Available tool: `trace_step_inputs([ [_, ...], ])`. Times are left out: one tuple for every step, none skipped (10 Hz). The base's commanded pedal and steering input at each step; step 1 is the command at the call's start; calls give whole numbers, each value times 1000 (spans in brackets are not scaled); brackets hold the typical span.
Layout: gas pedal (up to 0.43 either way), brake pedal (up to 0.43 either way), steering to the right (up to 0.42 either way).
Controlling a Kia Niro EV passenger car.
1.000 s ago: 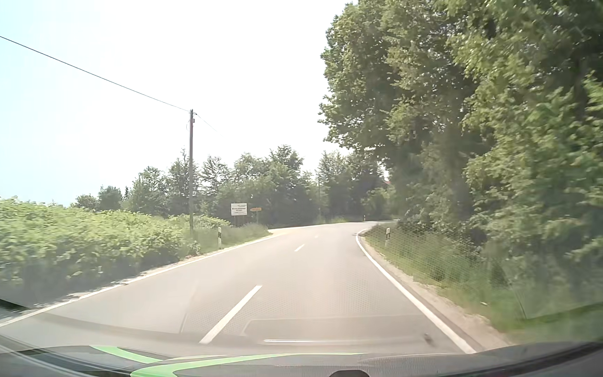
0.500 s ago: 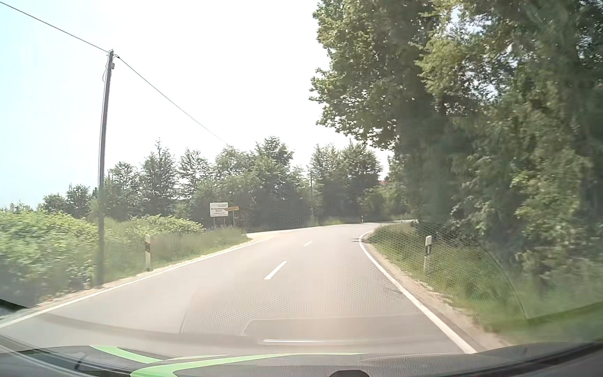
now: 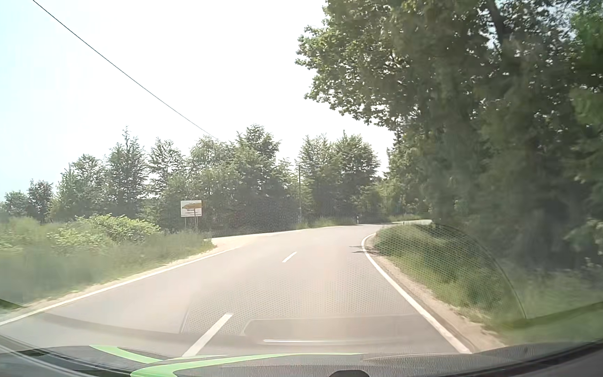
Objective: Follow the waypoints while adhering to traffic rules and regulations
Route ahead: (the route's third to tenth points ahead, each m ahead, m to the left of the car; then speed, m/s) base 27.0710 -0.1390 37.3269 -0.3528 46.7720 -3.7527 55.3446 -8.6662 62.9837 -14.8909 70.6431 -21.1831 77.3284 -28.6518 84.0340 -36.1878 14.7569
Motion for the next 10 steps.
trace_step_inputs([
  [0,116,19],
  [0,122,19],
  [0,134,19],
  [0,140,19],
  [0,146,20],
  [0,159,21],
  [0,159,22],
  [0,165,23],
  [0,165,23],
  [0,171,24],
])
